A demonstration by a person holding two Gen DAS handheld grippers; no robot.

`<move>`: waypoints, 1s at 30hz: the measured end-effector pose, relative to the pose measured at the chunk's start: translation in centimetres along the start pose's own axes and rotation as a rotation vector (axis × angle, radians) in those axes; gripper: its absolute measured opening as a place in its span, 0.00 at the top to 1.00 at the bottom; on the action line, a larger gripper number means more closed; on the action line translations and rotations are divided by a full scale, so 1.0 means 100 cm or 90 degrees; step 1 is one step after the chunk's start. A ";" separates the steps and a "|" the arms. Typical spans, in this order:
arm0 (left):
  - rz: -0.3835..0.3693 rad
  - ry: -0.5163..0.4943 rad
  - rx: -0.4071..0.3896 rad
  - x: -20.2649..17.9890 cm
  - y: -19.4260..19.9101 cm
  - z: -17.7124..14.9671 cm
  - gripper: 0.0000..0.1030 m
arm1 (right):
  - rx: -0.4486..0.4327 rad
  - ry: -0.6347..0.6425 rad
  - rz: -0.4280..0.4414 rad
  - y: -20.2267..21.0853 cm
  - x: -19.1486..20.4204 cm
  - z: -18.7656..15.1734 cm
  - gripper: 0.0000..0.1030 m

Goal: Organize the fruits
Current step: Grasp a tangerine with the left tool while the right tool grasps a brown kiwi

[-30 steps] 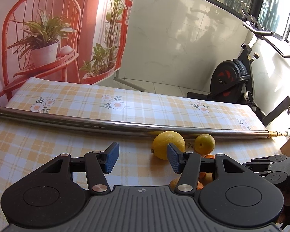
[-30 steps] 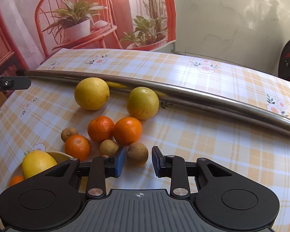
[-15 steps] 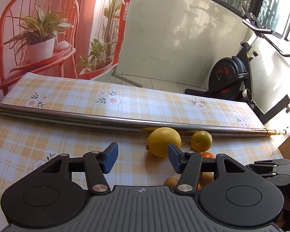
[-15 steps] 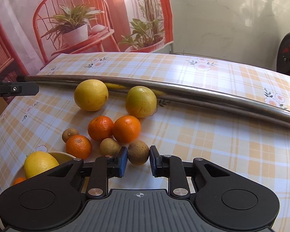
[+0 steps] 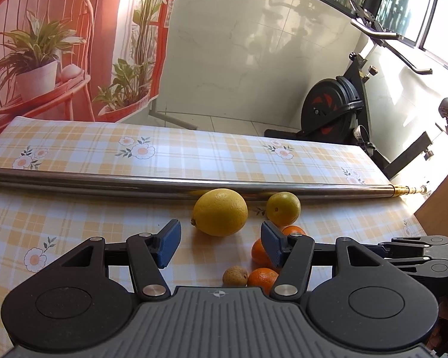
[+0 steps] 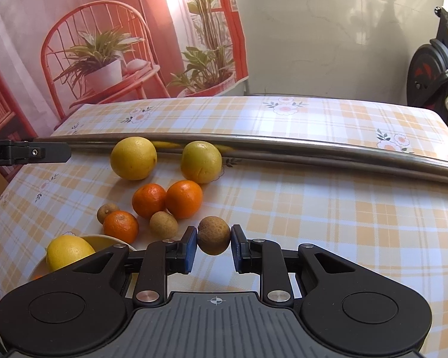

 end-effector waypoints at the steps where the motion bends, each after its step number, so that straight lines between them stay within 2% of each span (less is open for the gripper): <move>1: -0.005 0.005 0.007 0.001 -0.003 -0.004 0.42 | -0.002 -0.001 0.002 0.001 0.000 0.001 0.78; 4: -0.010 0.027 0.032 0.006 -0.010 -0.012 0.54 | -0.006 0.001 0.004 0.003 0.001 0.002 0.78; 5: -0.013 0.037 0.040 0.008 -0.013 -0.015 0.55 | -0.007 0.002 0.003 0.004 0.001 0.002 0.78; 16: -0.064 0.094 0.085 0.006 -0.039 -0.033 0.55 | -0.002 -0.005 0.003 0.004 -0.002 -0.004 0.78; 23: -0.087 0.046 0.073 -0.016 -0.041 -0.025 0.55 | -0.001 -0.008 0.002 0.002 -0.003 -0.005 0.78; 27: -0.106 0.008 0.096 -0.030 -0.048 -0.026 0.55 | -0.004 -0.012 0.003 0.003 -0.004 -0.004 0.78; 30: -0.099 -0.015 0.105 -0.036 -0.057 -0.023 0.55 | -0.005 -0.011 0.006 0.004 -0.004 -0.005 0.78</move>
Point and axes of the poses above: each gripper's, at about its wrist camera, not at the fingertips, and y roughly against the way its jaws point, x to its left, z to its top, the point moved 7 cm from there along -y, roughly the way its jaws point, and after that the axes turned 6 degrees about -y, right-handed, at the moved point
